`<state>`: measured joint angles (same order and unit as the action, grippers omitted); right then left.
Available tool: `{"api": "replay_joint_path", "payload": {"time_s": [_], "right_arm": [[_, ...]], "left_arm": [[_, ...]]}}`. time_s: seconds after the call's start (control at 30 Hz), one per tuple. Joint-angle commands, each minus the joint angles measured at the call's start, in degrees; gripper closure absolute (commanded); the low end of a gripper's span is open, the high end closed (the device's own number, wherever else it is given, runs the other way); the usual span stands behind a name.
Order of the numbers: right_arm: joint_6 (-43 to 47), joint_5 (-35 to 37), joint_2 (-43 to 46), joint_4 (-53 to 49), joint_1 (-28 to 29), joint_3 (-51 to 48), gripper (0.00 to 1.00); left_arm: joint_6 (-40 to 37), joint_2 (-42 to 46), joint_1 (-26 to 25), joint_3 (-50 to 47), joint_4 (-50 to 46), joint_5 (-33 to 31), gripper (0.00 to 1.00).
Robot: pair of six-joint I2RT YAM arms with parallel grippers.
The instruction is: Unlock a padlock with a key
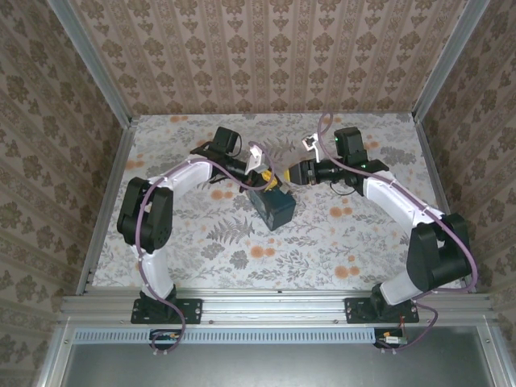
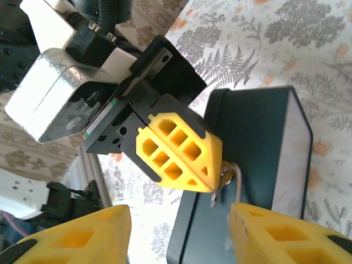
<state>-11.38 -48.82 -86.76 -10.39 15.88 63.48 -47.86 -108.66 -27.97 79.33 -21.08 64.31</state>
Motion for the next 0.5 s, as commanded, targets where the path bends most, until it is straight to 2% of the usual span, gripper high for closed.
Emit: {"api": "replay_joint_path", "payload": {"time_s": [0.0,0.13,0.2,0.27,0.47], "right_arm": [[10.28,2.66,-2.07,-1.30,1.47,0.94,0.50],[14.71,5.43,-4.94,-5.02,2.47,2.95,0.50],[15.03,9.25,-5.00,-4.56,1.89,2.30,0.51],[15.42,9.85,-4.24,-4.79,1.20,1.89,0.51],[22.48,15.82,0.28,-4.59,1.18,-0.97,0.44]], "left_arm": [[-1.39,-0.66,0.52,1.62,-1.34,2.92,0.97],[-0.97,-0.98,0.37,1.75,-1.05,2.76,0.97],[-0.58,-1.11,0.28,1.79,-0.99,2.41,0.97],[-0.37,-0.97,0.28,1.64,-0.91,1.94,0.96],[1.38,0.38,0.73,1.09,0.14,0.84,0.95]]}}
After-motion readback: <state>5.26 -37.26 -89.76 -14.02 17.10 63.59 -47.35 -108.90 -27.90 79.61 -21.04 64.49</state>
